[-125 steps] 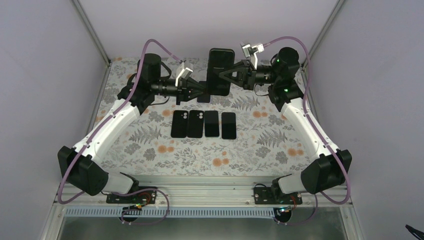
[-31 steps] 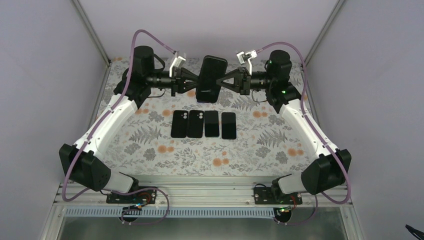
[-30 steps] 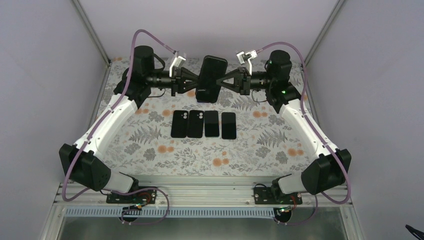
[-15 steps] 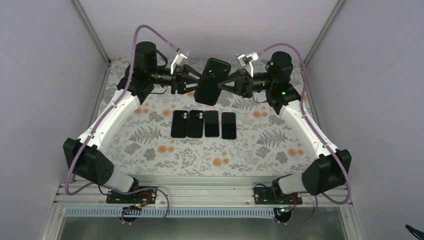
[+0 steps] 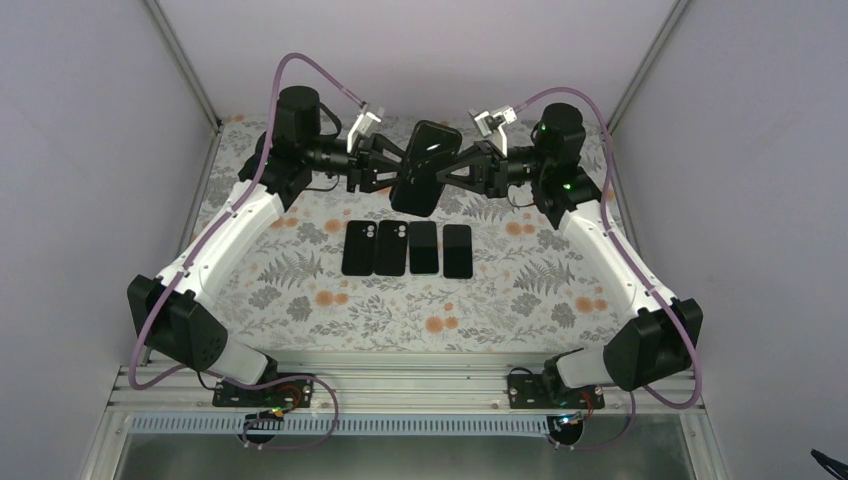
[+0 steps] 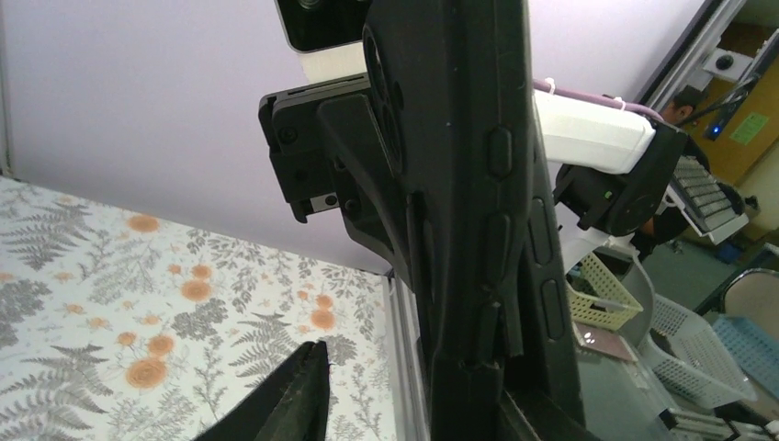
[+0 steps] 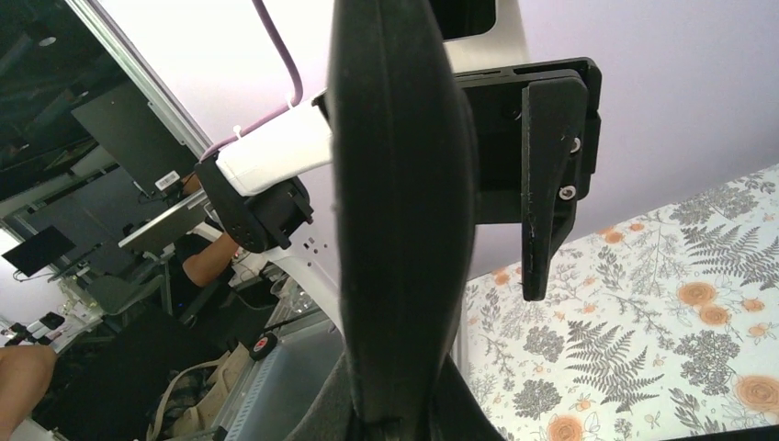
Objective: Take the phone out of the phone case
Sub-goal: Remove the phone case from the phone.
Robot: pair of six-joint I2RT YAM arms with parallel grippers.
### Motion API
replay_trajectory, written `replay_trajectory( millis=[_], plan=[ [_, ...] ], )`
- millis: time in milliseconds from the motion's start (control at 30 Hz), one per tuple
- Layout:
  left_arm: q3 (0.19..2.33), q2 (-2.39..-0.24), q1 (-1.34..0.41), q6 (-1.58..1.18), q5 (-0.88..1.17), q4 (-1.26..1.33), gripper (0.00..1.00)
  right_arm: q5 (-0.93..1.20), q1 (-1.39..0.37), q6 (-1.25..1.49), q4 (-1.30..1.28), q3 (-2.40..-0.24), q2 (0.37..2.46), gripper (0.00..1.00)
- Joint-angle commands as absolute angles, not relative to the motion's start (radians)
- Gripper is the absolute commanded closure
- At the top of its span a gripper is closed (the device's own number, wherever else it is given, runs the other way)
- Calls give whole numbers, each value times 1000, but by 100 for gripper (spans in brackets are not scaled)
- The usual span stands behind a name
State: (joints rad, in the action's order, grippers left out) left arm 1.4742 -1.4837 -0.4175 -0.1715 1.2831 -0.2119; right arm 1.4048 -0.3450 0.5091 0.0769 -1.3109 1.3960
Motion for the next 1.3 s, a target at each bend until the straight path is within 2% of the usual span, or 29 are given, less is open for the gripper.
replay_trajectory(
  millis=[0, 133, 200, 233, 400, 467, 600, 767, 967, 1133, 1267],
  plan=[
    [1473, -1486, -503, -163, 1252, -152, 66, 1408, -419, 516, 37, -1314, 1432, 96],
    [1448, -1478, -500, -197, 1243, -126, 87, 1381, -418, 489, 6, -1341, 1440, 96],
    [1415, -1471, -487, -251, 1246, -80, 95, 1342, -408, 442, -54, -1375, 1446, 96],
    [1389, -1464, -476, -290, 1250, -45, 97, 1318, -401, 425, -90, -1388, 1448, 93],
    [1236, -1422, -391, -509, 1264, 141, 98, 1226, -352, 387, -155, -1419, 1441, 68],
    [1191, -1413, -354, -611, 1256, 229, 98, 1202, -347, 380, -158, -1413, 1433, 52],
    [1125, -1416, -314, -768, 1227, 361, 98, 1120, -347, 328, -187, -1416, 1418, 36],
    [1056, -1432, -275, -976, 1198, 556, 98, 1007, -346, 257, -275, -1443, 1410, 30],
    [1055, -1450, -216, -1074, 1152, 657, 98, 1088, -346, 401, -137, -1348, 1380, 16],
    [1083, -1459, -209, -1083, 1135, 686, 98, 1155, -353, 593, 6, -1263, 1383, 13],
    [1103, -1474, -207, -1093, 1129, 715, 98, 1167, -378, 751, 98, -1200, 1381, 15]
  ],
)
